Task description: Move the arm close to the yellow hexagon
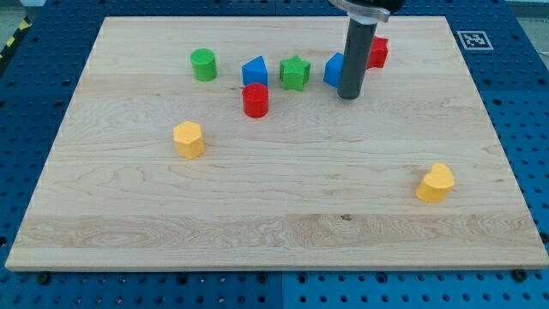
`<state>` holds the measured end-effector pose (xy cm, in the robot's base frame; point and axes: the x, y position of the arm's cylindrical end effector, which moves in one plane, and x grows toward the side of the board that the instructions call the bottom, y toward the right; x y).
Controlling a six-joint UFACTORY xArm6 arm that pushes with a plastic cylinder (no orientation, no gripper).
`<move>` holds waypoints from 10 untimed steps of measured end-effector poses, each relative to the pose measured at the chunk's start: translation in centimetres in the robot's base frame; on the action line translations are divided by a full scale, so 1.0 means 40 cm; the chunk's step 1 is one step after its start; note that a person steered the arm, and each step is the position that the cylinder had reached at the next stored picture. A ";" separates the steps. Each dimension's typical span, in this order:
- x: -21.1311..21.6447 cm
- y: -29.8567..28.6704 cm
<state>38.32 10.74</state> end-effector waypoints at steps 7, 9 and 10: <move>0.165 -0.269; 0.170 -0.359; 0.195 -0.391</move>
<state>46.11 -4.91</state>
